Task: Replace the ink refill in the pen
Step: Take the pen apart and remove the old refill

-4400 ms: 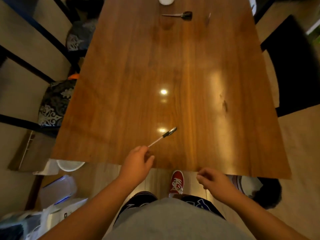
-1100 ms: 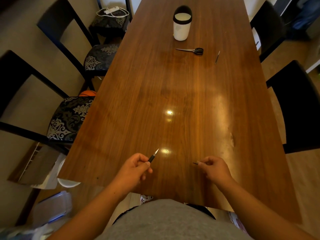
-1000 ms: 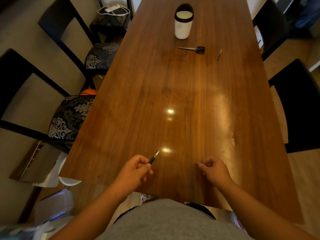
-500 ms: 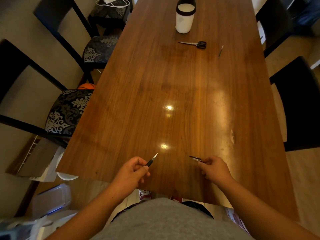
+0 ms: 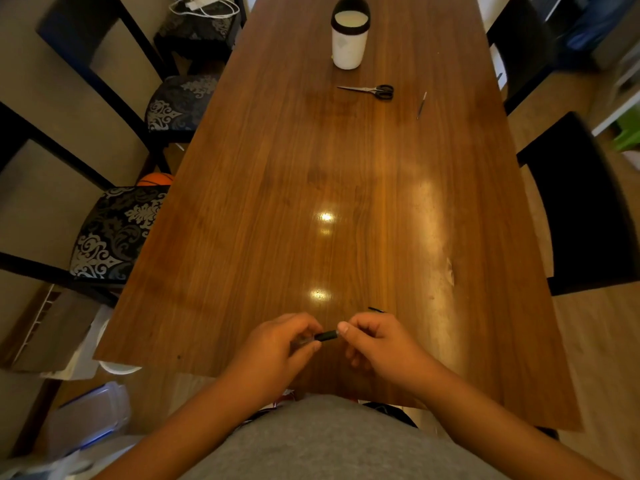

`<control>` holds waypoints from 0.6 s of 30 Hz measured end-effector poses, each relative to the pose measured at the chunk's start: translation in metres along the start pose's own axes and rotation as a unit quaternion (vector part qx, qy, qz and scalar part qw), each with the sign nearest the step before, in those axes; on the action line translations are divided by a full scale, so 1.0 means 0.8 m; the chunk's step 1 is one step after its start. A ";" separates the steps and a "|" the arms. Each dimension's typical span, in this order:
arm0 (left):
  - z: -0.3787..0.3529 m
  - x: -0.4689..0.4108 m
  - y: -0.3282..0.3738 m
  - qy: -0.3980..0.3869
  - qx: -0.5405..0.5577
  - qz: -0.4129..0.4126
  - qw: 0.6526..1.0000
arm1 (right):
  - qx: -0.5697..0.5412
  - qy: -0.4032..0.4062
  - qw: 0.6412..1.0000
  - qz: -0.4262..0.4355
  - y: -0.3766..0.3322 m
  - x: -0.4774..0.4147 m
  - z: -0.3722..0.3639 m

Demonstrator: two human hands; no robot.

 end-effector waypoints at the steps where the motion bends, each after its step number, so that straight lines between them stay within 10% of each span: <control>1: 0.001 0.000 0.003 0.003 -0.009 -0.011 1.000 | 0.002 -0.003 1.000 -0.001 0.000 0.001 0.000; 11: -0.007 0.000 0.004 -0.078 0.092 0.064 0.991 | -0.003 -0.002 1.000 0.012 -0.004 0.008 0.004; 18: -0.022 0.010 -0.001 -0.232 0.361 0.211 0.878 | 0.006 -0.042 0.998 0.052 -0.025 0.019 0.004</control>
Point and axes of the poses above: each hand's wrist, its own x-axis away from the middle knuckle, its own z-axis out of the back of the hand, y = z × x, the point moved 8 cm from there along -x, towards the middle knuckle, and after that the axes turned 2 degrees about -x, right-handed, at the moved point
